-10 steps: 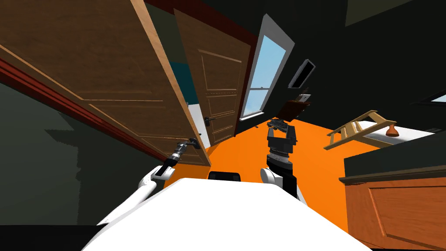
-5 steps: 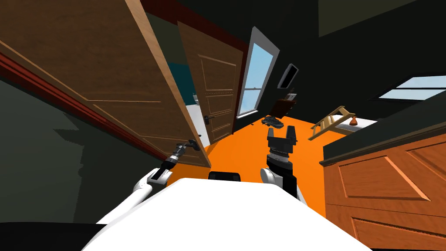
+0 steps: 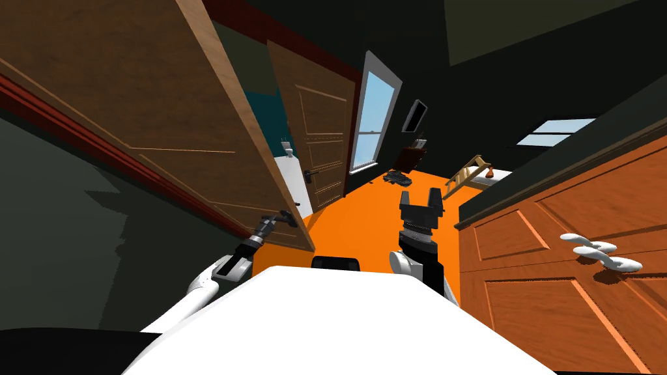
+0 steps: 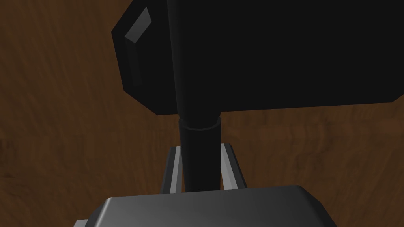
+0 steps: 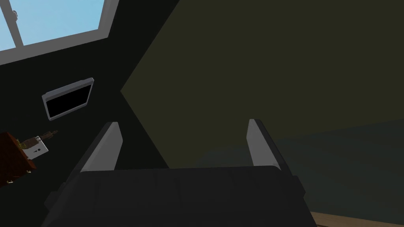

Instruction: Pull the door open

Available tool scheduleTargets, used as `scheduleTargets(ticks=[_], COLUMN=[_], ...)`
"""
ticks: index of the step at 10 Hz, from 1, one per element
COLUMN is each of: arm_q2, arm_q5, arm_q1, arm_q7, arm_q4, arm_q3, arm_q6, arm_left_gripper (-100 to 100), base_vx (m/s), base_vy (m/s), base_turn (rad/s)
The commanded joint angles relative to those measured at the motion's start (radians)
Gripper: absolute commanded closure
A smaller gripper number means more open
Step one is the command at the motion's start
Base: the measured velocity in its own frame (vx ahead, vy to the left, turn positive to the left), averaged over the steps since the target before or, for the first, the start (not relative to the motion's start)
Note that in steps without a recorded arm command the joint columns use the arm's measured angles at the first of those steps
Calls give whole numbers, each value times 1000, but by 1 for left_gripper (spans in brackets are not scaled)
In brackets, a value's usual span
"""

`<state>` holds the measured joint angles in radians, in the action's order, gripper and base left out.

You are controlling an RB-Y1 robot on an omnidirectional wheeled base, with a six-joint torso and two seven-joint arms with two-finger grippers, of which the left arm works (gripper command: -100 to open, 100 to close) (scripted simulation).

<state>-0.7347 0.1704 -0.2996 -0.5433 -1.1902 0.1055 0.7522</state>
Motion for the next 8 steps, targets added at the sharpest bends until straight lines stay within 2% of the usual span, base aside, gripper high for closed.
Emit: scheduleTargets(ticks=[1, 2, 3, 6, 7, 8], arm_q2=[-4, -7, -17, -38, -38, -46], arm_q5=[-4, 0, -7, -20, -20, -26], arm_q1=[-9, -13, -32, -64, -64, -77], arm_q7=[-9, -3, -9, -20, -20, -25], arm_q4=[3, -9, -6, -4, -4, -3], arm_q3=[15, 1, 11, 30, 30, 37], arm_q6=[25, 8, 39, 108, 108, 136], arm_left_gripper=[100, 100, 100, 100, 100, 100], base_vx=[-212, -95, -66, -69, -44, -44], base_vy=[71, 41, 19, 35, 23, 26], base_turn=[-101, -12, 14, 7, 1, 0])
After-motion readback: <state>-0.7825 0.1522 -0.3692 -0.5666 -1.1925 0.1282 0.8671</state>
